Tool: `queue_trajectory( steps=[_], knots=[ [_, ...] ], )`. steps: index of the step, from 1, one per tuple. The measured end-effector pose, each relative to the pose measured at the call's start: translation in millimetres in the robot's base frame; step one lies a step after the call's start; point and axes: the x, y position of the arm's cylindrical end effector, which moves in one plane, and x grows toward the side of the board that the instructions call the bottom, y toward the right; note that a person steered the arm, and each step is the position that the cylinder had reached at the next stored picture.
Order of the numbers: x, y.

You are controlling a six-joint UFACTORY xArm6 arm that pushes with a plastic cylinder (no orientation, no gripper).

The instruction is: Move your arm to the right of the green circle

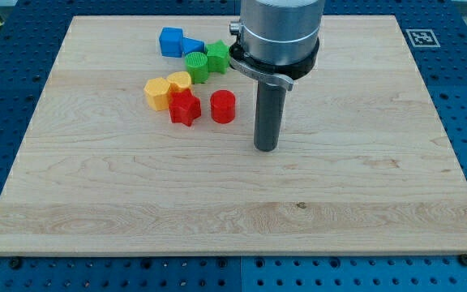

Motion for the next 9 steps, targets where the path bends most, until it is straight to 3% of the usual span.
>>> queue_trajectory(
  steps=[2,4,6,7,9],
  knots=[
    [0.8,22.8],
    [-32.9,141.0],
    [-32.9,145.3],
    [-54.8,160.1],
    [-130.2,90.6]
  ],
)
